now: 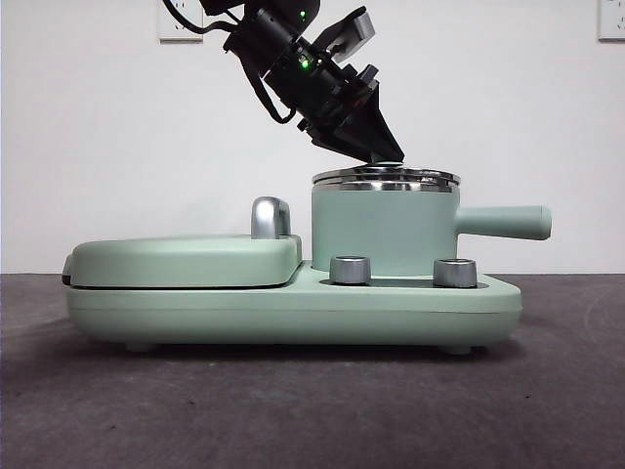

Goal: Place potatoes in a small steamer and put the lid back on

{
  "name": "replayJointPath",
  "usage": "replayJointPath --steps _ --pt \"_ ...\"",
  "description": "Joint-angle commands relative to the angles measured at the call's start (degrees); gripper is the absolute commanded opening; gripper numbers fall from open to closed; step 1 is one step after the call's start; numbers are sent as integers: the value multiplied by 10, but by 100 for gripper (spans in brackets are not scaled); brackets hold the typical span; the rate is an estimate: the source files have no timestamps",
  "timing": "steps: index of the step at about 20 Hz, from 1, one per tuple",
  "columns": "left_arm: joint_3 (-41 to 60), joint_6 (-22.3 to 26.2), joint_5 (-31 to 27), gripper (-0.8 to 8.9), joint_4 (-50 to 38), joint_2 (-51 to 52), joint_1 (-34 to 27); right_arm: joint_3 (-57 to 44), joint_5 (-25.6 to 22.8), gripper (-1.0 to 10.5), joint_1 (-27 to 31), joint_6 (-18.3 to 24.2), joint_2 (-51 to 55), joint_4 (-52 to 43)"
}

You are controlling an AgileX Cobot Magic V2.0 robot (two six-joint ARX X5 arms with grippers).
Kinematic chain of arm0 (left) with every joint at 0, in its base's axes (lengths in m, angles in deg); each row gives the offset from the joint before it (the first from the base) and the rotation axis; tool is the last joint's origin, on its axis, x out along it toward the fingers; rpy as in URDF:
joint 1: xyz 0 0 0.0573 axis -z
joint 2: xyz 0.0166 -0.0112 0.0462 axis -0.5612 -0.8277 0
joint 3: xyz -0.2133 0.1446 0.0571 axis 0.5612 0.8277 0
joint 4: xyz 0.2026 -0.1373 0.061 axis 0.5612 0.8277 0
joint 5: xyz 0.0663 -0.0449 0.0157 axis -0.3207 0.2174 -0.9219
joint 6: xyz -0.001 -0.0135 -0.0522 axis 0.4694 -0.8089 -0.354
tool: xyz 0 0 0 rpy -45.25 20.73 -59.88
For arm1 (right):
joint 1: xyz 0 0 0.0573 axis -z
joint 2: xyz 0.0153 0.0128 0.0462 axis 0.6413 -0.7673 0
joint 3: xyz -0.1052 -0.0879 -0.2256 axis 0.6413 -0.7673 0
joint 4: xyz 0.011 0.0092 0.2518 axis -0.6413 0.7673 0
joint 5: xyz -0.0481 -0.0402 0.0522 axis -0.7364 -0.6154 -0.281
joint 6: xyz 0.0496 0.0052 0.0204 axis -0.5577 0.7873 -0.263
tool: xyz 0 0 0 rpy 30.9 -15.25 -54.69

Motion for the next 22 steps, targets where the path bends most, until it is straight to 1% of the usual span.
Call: replayJointPath --steps 1,5,10,14,16,17,18,20,21,22 --pt "-3 16 16 14 5 -26 11 4 0 467 -2 -9 -1 -7" --pt "-3 31 17 14 -6 -26 8 4 0 467 -2 -10 -1 -7" --pt "-3 34 57 14 -18 -32 -7 4 1 467 -2 -10 -1 -6" --pt "-3 34 58 14 -15 -44 -14 4 1 467 -2 -10 -1 -6" --pt "-3 29 58 36 -8 -48 -14 4 1 467 -2 -10 -1 -6" --pt "-3 29 58 69 0 -48 -14 4 0 467 -2 -10 -1 -6" --pt "-3 29 58 164 4 -48 -11 4 0 467 -2 -10 -1 -6" --pt "-3 27 58 423 2 -45 -10 4 0 467 -2 -10 -1 -6" --pt "-3 27 58 532 -1 -43 -10 4 0 467 -2 -10 -1 -6" --pt "-3 27 58 602 -1 -39 -10 4 0 467 -2 -10 -1 -6"
